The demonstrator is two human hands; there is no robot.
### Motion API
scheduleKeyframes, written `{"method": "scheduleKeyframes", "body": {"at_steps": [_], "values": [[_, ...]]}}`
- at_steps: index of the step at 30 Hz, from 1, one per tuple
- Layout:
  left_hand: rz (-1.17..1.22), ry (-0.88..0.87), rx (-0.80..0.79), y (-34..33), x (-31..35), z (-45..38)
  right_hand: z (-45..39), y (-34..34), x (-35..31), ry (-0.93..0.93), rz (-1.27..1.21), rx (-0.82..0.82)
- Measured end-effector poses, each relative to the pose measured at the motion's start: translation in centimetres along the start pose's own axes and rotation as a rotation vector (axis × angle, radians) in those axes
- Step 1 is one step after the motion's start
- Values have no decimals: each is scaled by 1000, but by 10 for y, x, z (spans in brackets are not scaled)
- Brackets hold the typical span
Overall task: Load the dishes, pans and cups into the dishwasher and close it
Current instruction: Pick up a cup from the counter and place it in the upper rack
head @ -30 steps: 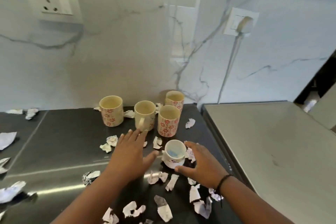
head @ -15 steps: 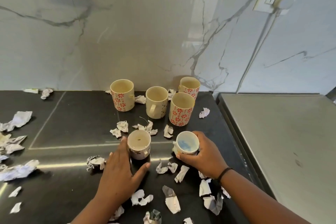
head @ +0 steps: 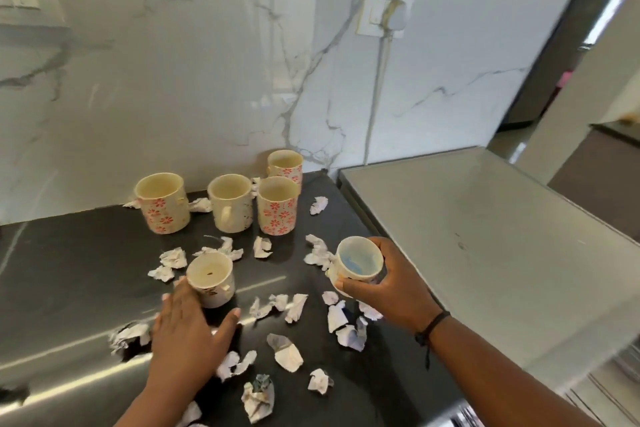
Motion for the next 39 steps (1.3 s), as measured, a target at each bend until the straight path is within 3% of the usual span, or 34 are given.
{"method": "scheduleKeyframes", "body": {"at_steps": [5,7,10,14,19,25,27,33,36,39], "values": [[277,-58,187,20,82,30,47,60,21,-88,-103,129],[324,-243,170,12,120,45,64,86,36,-157,-170,161],[318,-568,12,-23,182,72,99,131,62,-309,-345,205],[167,-874,-266,-83,264,116,157,188,109,-550,-539,287],[-121,-1141,-458,-166,361,181,242,247,191,-774,-758,421],[-339,-1306,-376,-268,438,223,334,284,304,-1016,-1242,564],[-421,-1263,-333,-287,450,217,354,290,337,-1098,-1177,546],[-616,-1068,-242,-301,455,206,353,270,386,-1236,-542,140],[-639,-1114,-254,-303,454,204,336,249,391,-1130,-139,41],[-655,-1157,-264,-306,451,200,322,226,396,-990,287,-177]]}}
Point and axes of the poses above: each hand's wrist, its own z-axis away from the middle knuckle, its own y-axis out of the back of the hand, x = y × z, the point moved 2 cm from there along -z, towards the middle knuckle, and after that the axes turned 5 degrees about -y, right-handed, at the moved point
